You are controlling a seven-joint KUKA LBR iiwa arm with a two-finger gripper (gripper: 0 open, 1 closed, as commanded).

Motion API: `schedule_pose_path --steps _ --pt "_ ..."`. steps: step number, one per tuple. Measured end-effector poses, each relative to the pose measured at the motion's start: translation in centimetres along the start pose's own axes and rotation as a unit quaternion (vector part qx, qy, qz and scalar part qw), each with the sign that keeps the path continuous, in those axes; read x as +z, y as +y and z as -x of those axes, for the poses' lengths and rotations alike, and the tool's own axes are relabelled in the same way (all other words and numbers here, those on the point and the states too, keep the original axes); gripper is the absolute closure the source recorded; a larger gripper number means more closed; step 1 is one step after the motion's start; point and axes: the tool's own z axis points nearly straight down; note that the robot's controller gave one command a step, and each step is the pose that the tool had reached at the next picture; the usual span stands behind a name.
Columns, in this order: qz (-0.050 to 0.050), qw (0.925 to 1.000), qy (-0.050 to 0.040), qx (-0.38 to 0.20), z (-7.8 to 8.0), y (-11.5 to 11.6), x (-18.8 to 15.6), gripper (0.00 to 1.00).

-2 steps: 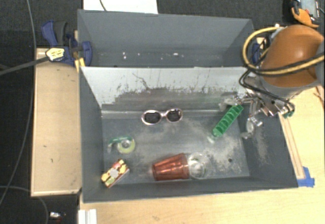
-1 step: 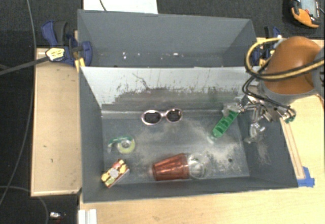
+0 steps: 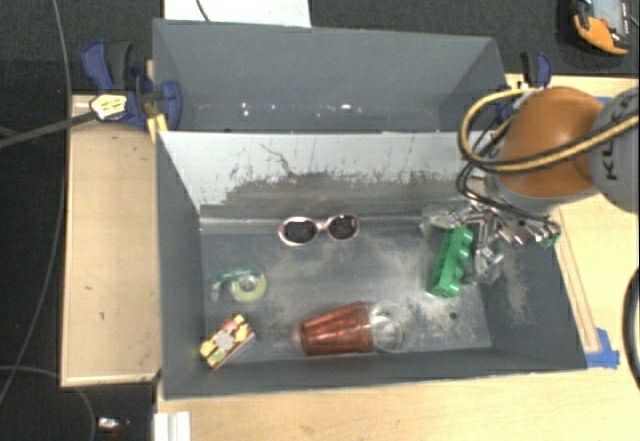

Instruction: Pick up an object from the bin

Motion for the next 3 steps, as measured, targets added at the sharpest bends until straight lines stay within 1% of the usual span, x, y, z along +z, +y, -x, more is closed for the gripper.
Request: schedule_pose_path --steps 1,2,3 --pt "0.005 0.9938 0.0029 -0.111 0.7 0.9 0.0 1.0" --pt "0.005 0.9938 0.0028 -0.111 0.7 0.9 0.0 1.0" --pt "0.007 0.994 0.004 -0.109 0.6 1.0 -3.2 1.0"
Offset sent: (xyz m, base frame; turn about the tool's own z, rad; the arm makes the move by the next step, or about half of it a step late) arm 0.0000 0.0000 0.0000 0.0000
